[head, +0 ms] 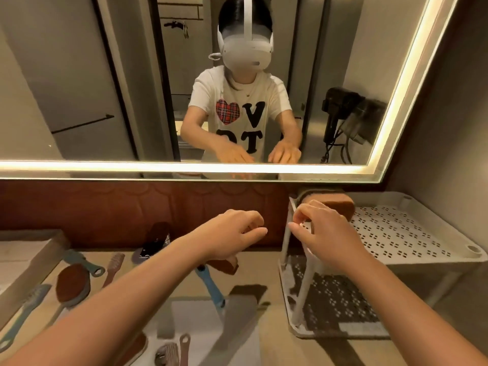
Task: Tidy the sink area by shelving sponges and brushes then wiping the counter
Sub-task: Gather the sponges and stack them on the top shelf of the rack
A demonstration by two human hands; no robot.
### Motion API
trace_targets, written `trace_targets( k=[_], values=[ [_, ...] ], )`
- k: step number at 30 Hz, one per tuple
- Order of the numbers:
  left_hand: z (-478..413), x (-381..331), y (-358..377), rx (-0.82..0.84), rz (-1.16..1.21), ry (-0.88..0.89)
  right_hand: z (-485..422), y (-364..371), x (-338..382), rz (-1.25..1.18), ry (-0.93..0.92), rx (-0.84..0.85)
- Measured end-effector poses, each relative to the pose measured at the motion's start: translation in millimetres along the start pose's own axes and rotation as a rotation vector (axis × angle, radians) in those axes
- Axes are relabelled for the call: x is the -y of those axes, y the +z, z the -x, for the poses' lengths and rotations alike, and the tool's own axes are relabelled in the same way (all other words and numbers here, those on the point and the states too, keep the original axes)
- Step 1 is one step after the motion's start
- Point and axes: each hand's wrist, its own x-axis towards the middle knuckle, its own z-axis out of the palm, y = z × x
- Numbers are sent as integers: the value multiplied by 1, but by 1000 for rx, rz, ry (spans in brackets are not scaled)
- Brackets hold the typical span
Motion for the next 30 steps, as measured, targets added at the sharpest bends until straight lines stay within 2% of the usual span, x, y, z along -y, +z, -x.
trace_targets(
  k=[3, 8, 11, 14, 18, 22, 30],
  values=[
    [39, 27, -7, 47, 58, -26, 8, 11, 32, -41, -56, 112],
    [101, 87, -7, -6, 197, -148, 10, 51, 68, -127, -88, 326],
    [135, 133, -7, -56, 226, -278, 10, 87, 84, -164, -61, 416],
    [177, 207, -7, -81, 246, -463, 4, 145, 115, -167, -26, 521],
    [187, 246, 3, -132, 268, -615, 2, 172, 104, -137, 89, 516],
    [197, 290, 15, -123, 293, -734, -7, 214, 106, -60, 111, 510],
    [189, 367, 40, -102, 165, -998, -32, 268, 103, 191, 193, 468]
  ],
)
